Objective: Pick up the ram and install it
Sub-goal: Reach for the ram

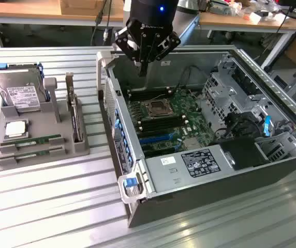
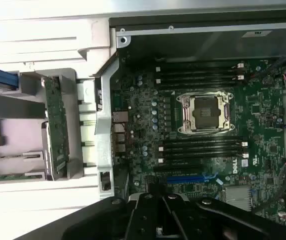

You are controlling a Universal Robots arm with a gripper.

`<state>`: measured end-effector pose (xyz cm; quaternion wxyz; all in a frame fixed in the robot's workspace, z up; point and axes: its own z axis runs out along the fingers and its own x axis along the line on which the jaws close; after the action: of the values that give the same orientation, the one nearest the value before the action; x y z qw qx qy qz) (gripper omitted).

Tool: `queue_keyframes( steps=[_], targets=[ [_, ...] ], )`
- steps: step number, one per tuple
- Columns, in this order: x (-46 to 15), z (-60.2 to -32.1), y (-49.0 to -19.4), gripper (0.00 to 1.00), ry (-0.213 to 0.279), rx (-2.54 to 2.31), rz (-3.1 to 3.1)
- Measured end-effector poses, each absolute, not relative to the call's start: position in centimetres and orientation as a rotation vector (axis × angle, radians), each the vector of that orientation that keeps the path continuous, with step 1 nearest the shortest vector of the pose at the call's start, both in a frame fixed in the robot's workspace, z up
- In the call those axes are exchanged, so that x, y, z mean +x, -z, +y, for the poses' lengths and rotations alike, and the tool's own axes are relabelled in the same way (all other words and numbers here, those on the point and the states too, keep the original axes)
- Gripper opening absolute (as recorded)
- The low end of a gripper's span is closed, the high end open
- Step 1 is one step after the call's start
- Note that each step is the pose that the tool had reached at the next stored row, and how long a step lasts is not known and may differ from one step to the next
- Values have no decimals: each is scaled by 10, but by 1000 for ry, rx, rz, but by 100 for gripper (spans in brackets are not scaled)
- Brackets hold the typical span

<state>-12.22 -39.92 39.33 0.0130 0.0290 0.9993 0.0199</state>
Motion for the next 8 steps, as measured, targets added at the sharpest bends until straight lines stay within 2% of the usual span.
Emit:
queue_keyframes(
  steps=[8],
  targets=[
    [-137,-399,-393,11,-62,90,3114]
  ],
)
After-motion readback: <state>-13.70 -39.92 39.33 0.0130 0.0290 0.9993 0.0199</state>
